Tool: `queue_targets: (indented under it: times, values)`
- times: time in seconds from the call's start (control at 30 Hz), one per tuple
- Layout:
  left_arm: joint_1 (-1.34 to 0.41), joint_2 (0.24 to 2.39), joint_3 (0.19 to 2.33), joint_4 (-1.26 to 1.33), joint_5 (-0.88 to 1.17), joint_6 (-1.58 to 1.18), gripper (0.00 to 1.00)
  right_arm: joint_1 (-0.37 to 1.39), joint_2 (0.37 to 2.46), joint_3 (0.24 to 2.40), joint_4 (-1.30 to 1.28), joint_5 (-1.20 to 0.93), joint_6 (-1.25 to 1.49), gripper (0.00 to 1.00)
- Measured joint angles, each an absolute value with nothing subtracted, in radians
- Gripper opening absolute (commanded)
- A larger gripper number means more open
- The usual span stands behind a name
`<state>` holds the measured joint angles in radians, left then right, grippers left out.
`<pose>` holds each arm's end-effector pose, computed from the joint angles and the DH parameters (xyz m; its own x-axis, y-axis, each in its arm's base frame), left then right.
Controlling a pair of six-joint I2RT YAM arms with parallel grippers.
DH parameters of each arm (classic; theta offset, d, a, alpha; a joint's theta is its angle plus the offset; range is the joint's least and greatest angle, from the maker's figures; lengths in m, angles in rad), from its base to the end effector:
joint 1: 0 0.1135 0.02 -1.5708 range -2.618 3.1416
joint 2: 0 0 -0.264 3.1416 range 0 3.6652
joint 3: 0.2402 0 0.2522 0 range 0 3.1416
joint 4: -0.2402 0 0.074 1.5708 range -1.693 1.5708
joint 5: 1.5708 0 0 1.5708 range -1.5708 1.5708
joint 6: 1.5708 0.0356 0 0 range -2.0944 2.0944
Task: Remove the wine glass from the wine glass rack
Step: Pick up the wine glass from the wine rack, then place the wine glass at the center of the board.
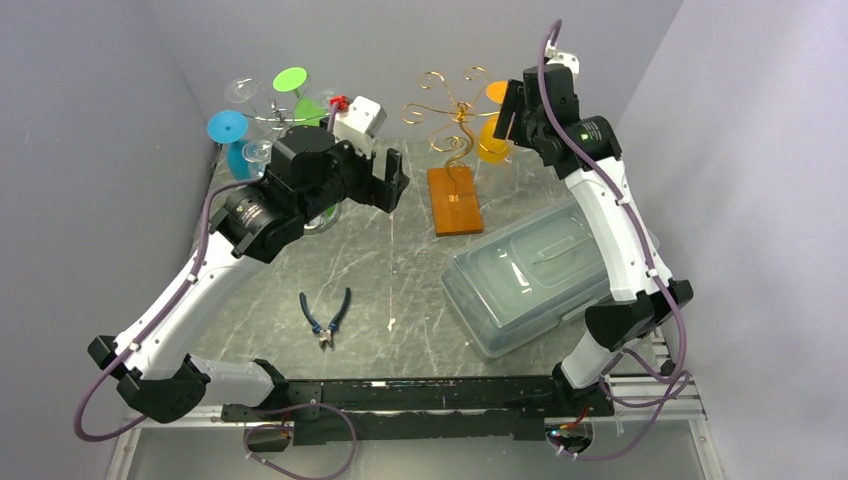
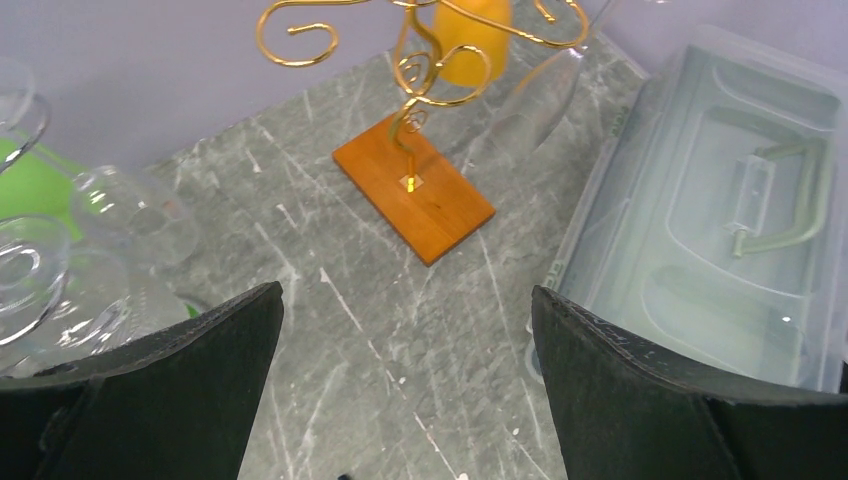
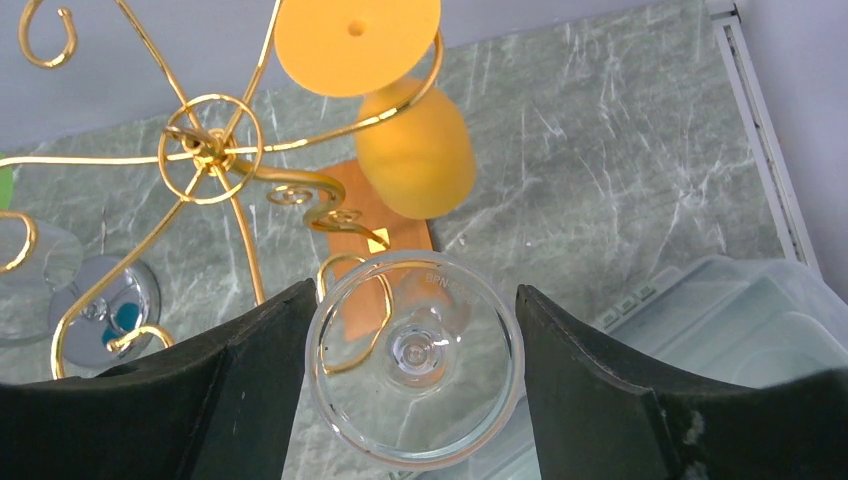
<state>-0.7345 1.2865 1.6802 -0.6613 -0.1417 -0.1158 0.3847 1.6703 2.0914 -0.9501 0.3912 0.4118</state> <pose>0.1923 -0.1668 0.4874 -0.2599 0.0806 -0.9623 0.5360 0.8409 -0.0743 0.3180 0.1141 0.4771 -0.4454 0.2189 -0.8682 0.1489 0.9743 0.1692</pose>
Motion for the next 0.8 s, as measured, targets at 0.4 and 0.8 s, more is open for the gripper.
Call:
queue_targets:
  times: [0.4, 0.8]
  values:
    - [-0.735, 1.25, 1.48, -0.403, 0.056, -0.112, 0.98, 0.398, 1.534, 2.001, -0.983, 0.334, 0.431, 0.27]
    - [-0.736, 1.25, 1.257, -0.051, 0.183, -0.063, 0.91, 0.509, 1.51, 2.001, -1.013, 0.303, 0.451, 0.25]
